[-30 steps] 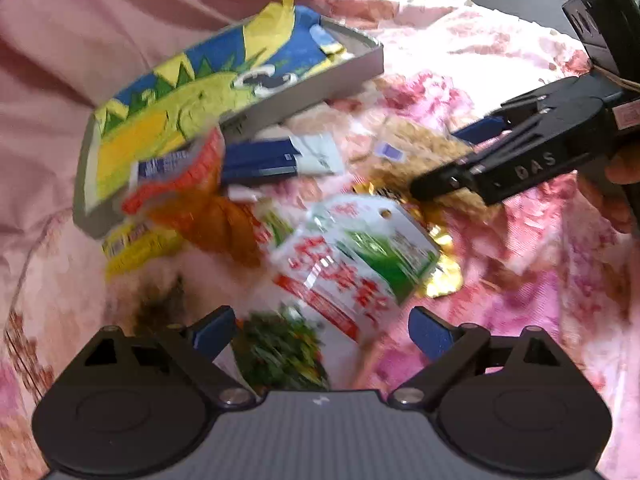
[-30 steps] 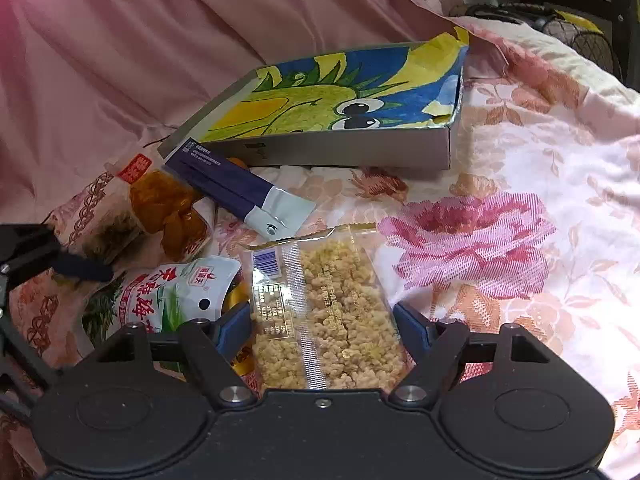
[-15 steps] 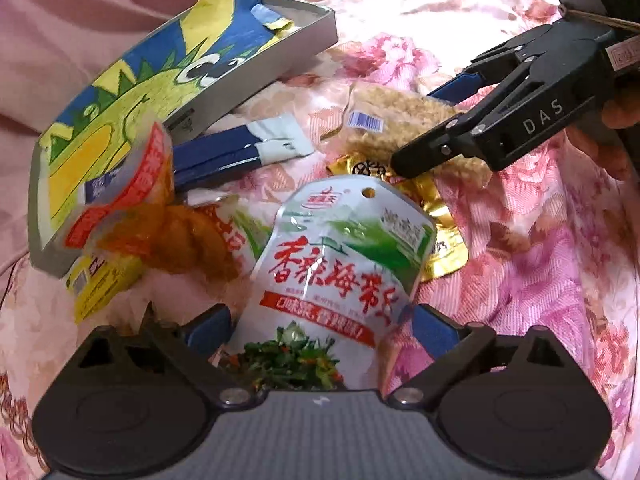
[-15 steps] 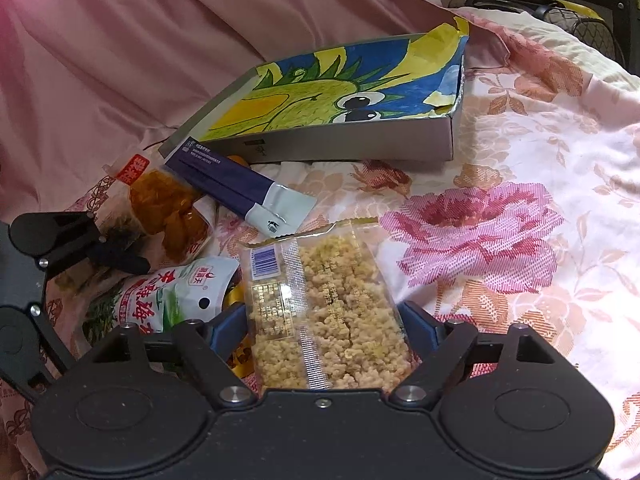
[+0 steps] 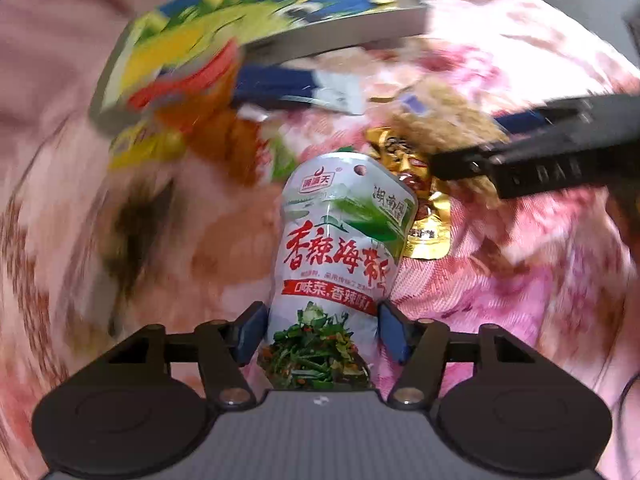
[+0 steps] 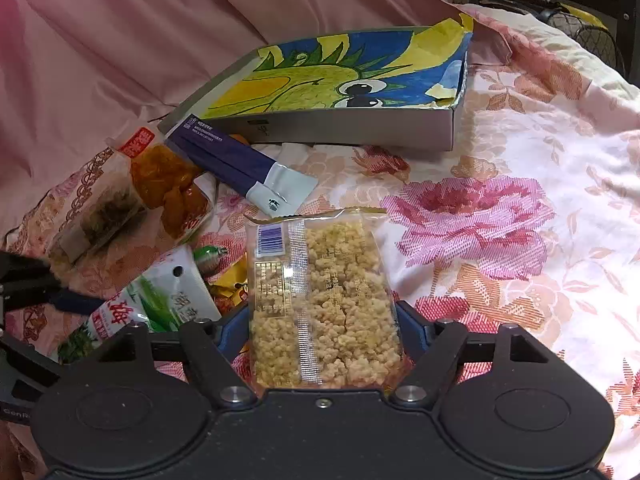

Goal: Organize snacks
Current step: 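Carry the seaweed pouch and grain-bar bag into the grey box and release both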

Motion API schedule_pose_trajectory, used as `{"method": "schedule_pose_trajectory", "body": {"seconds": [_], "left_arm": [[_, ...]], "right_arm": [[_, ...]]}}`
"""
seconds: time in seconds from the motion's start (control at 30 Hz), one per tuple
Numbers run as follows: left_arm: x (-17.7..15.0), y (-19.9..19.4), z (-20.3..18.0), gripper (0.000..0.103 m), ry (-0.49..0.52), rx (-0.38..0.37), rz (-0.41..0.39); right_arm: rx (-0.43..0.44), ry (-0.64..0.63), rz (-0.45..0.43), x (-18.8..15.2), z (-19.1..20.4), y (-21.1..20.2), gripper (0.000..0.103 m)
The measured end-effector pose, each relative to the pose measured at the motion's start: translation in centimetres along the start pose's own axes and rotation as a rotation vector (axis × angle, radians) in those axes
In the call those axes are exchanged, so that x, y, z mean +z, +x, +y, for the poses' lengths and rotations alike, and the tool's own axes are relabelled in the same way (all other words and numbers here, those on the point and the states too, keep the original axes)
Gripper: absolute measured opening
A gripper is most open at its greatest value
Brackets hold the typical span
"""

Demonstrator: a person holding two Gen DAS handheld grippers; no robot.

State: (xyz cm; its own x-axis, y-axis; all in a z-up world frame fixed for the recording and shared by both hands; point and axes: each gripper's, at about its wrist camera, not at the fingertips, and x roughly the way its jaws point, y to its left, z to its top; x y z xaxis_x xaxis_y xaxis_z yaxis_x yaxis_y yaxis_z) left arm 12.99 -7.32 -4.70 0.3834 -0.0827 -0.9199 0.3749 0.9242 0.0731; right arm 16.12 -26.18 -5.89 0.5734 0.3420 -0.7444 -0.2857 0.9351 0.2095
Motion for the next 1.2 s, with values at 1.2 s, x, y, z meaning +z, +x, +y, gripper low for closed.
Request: {"method": "schedule_pose_trajectory", "body": {"seconds": [1.2], "left_arm": [[4.1, -7.2, 3.5, 0.042, -0.484, -0.141, -0.333]], "right_arm": [[-0.051, -0.069, -0.365, 1.9, 1.1, -4.7, 0.074]]}}
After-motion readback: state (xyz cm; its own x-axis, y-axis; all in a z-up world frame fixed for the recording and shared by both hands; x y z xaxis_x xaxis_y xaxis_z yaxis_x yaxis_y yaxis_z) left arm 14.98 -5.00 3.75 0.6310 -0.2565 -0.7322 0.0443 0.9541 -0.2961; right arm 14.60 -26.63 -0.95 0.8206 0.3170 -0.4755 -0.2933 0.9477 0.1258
